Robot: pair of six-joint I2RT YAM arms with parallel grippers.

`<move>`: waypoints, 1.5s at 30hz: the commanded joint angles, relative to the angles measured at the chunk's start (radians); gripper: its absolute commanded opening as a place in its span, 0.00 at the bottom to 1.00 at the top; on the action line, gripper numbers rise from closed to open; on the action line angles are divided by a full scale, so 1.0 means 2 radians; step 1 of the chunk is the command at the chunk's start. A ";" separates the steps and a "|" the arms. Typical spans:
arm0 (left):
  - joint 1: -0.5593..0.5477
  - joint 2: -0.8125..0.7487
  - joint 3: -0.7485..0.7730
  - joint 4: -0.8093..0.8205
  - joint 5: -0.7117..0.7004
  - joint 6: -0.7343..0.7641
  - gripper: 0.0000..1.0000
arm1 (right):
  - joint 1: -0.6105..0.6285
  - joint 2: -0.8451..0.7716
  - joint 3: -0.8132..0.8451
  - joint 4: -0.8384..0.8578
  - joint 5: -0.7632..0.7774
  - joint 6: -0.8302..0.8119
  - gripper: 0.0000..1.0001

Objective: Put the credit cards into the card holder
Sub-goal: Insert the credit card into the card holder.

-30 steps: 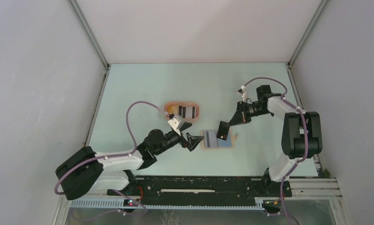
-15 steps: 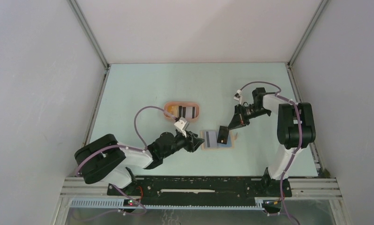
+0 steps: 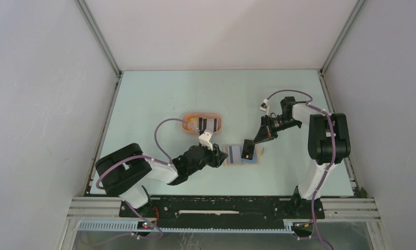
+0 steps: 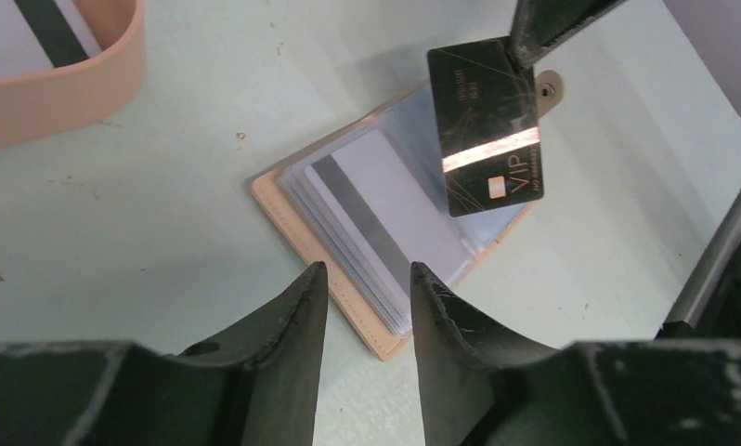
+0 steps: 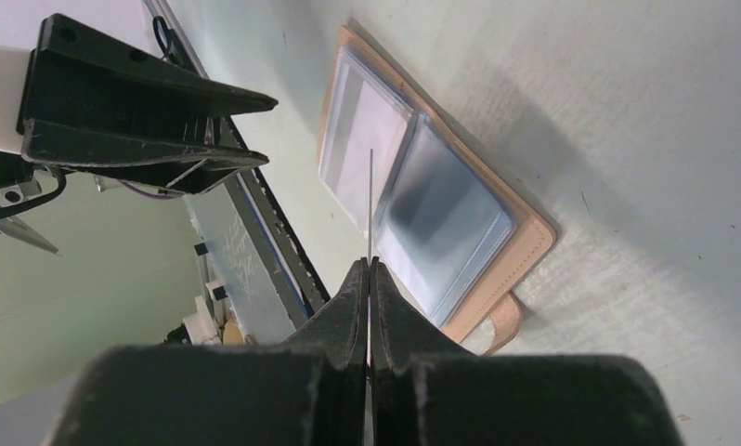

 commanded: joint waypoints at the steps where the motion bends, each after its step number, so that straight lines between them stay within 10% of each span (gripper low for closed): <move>1: -0.004 0.009 0.026 -0.017 -0.033 -0.013 0.45 | -0.003 -0.006 0.014 -0.013 -0.017 -0.015 0.00; 45: -0.005 0.060 0.060 -0.034 -0.003 -0.023 0.46 | 0.039 0.038 0.019 0.022 0.071 0.029 0.00</move>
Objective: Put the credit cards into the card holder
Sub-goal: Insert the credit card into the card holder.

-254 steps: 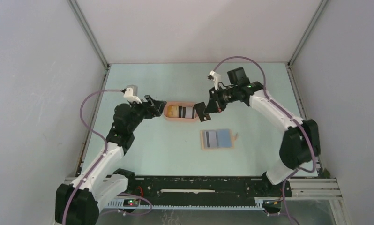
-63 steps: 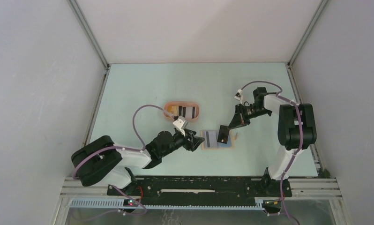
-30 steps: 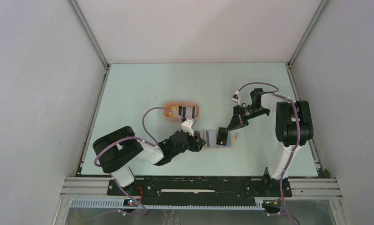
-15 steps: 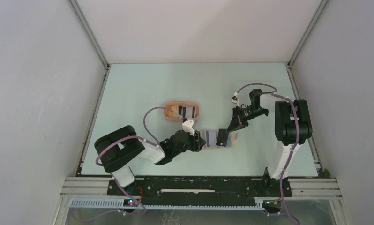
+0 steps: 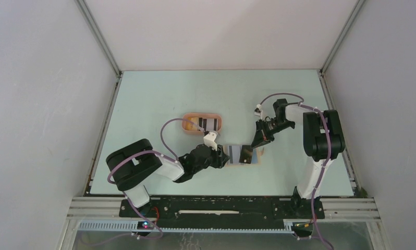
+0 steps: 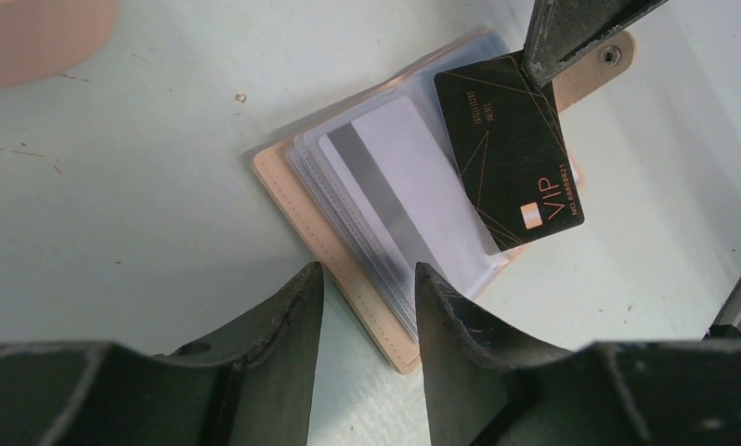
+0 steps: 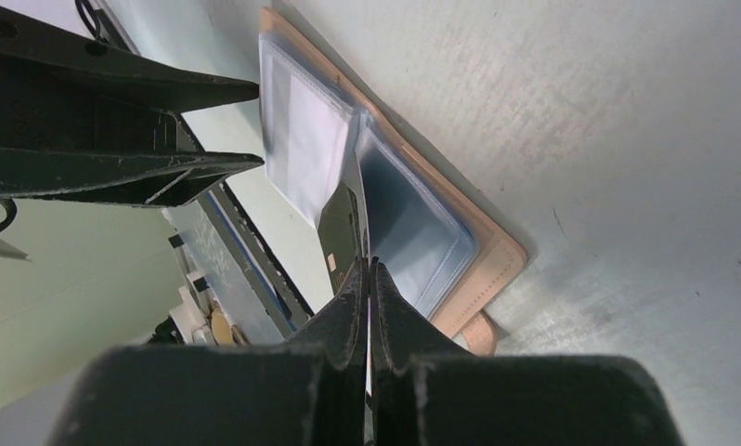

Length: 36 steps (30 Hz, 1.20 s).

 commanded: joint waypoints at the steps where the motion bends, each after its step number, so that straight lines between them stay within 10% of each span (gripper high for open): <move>1: -0.004 0.005 0.023 0.004 0.000 -0.005 0.46 | 0.007 0.011 0.019 0.008 0.019 0.007 0.00; 36: -0.004 0.016 0.035 -0.001 0.013 -0.002 0.42 | 0.040 0.035 0.045 0.011 0.056 0.033 0.00</move>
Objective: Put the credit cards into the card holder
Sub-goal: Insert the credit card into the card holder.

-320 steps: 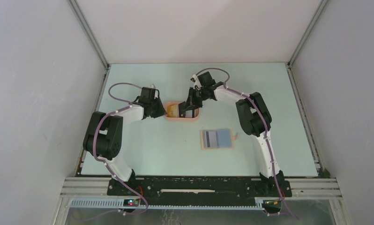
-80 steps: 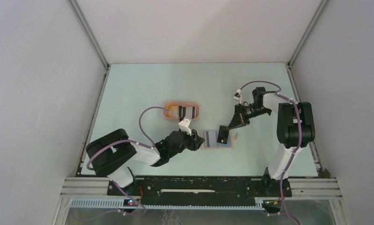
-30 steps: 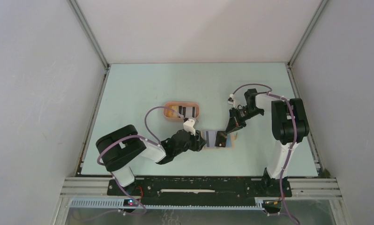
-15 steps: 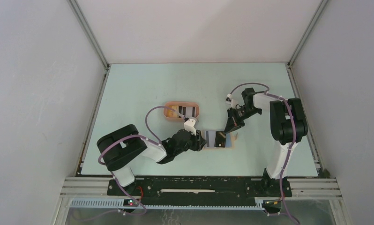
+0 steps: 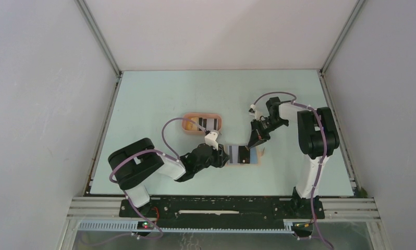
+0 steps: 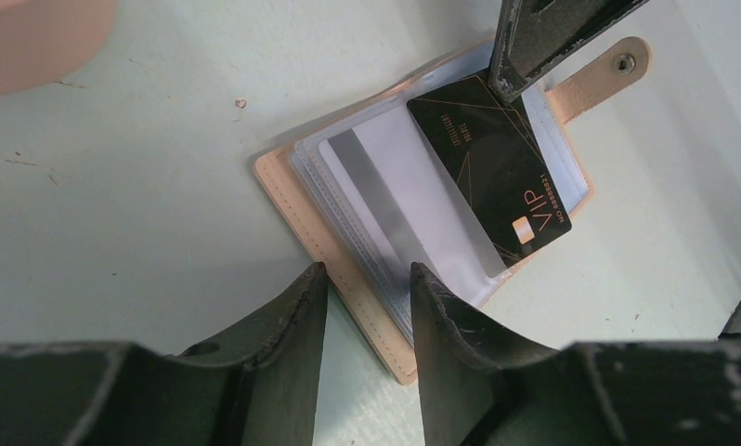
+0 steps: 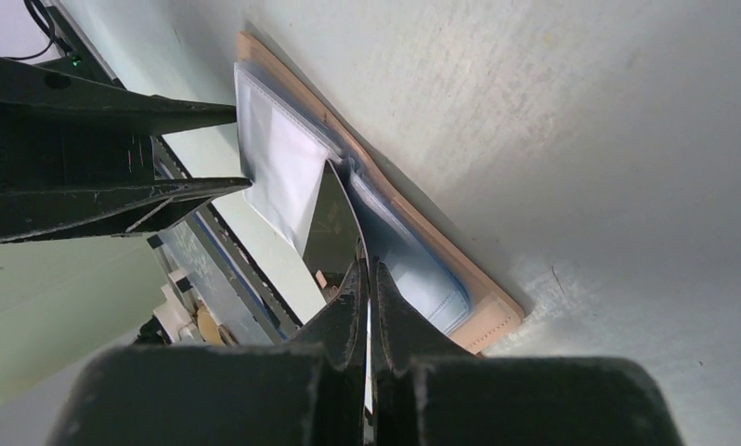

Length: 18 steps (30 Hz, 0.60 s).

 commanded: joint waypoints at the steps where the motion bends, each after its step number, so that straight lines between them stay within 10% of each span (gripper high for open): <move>1: -0.003 0.006 0.025 0.005 0.013 -0.002 0.42 | 0.009 0.009 0.014 0.010 0.018 0.010 0.00; 18: -0.004 0.007 0.026 0.006 0.022 0.000 0.42 | 0.022 0.023 0.026 0.017 0.009 0.040 0.00</move>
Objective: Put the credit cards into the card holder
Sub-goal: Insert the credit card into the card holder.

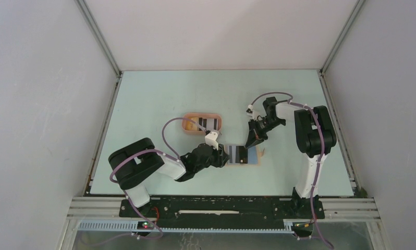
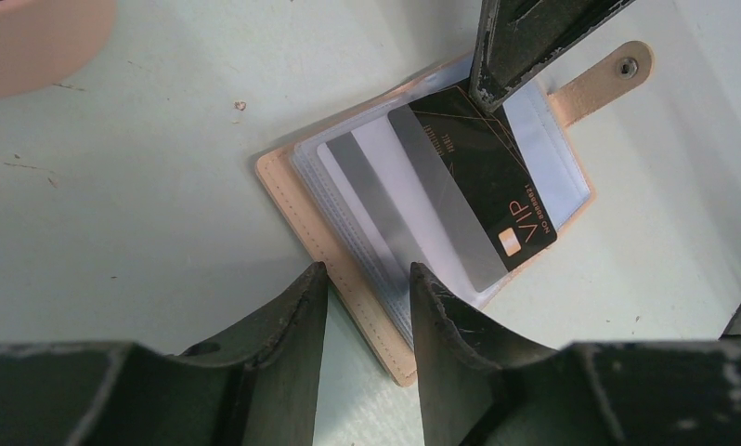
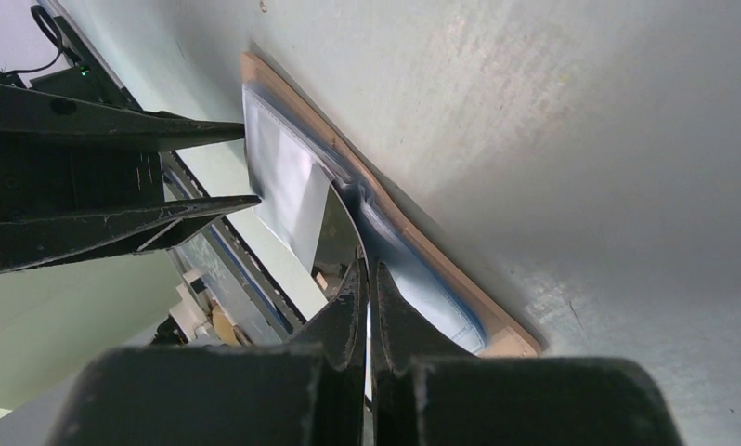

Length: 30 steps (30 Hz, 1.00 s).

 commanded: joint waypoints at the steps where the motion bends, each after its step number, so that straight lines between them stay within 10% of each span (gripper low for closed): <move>1: -0.004 0.005 0.022 0.008 0.022 0.000 0.42 | 0.008 0.008 0.011 0.018 0.003 0.015 0.00; 30: -0.004 0.007 0.024 0.012 0.031 0.001 0.42 | 0.042 0.028 0.036 0.009 -0.015 0.021 0.04</move>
